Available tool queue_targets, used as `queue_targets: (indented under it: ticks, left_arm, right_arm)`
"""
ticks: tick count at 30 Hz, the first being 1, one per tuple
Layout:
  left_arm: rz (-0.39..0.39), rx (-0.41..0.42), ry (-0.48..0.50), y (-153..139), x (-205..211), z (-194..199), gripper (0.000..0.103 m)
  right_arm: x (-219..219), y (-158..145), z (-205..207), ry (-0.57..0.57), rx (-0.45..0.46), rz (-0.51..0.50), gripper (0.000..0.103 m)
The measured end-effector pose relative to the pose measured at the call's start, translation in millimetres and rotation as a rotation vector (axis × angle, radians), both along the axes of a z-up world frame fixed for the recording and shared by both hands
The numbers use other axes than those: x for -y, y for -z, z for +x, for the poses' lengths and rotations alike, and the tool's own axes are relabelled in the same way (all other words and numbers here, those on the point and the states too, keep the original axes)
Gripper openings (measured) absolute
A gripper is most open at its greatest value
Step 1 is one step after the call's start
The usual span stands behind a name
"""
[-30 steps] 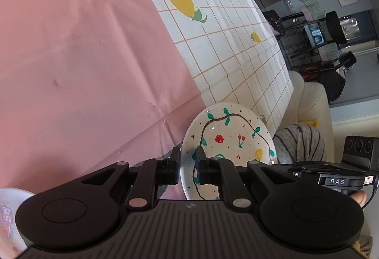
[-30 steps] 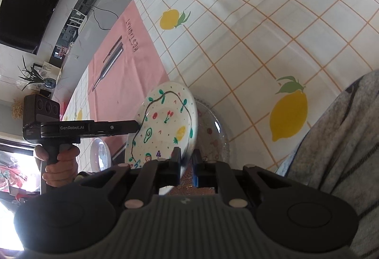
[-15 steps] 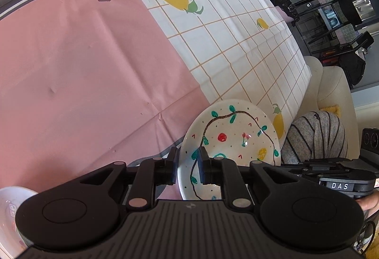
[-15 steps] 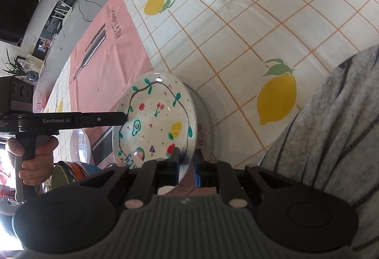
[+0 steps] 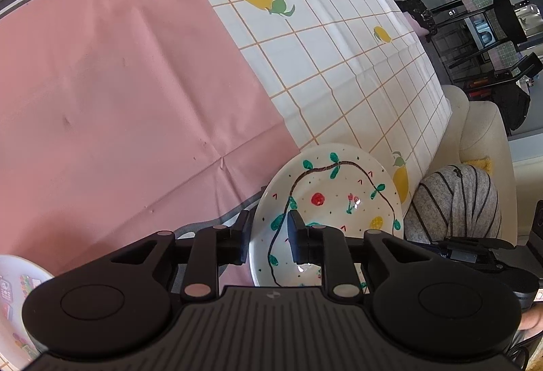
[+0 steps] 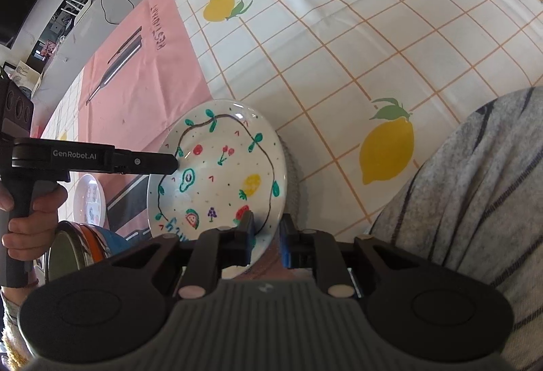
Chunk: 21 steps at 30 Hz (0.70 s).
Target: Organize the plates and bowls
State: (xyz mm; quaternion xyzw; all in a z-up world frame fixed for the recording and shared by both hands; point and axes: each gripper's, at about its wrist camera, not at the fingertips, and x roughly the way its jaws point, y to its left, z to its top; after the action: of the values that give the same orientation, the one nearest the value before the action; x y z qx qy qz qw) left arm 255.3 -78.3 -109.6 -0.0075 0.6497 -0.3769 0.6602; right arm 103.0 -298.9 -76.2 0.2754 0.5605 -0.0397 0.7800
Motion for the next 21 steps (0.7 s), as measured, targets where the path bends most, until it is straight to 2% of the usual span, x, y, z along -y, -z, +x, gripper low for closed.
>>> queue_targets:
  ticks: [6, 15, 21]
  left_arm:
    - [0.021, 0.034, 0.019, -2, 6, -7, 0.028]
    - [0.025, 0.036, 0.000, -2, 7, -9, 0.030]
    - [0.019, 0.038, -0.006, -3, 6, -9, 0.030]
  right_arm:
    - [-11, -5, -2, -0.028, -0.007, -0.067, 0.016]
    - [-14, -7, -6, -0.020, -0.008, -0.085, 0.013]
    - [-19, -7, -5, -0.026, -0.014, -0.166, 0.015]
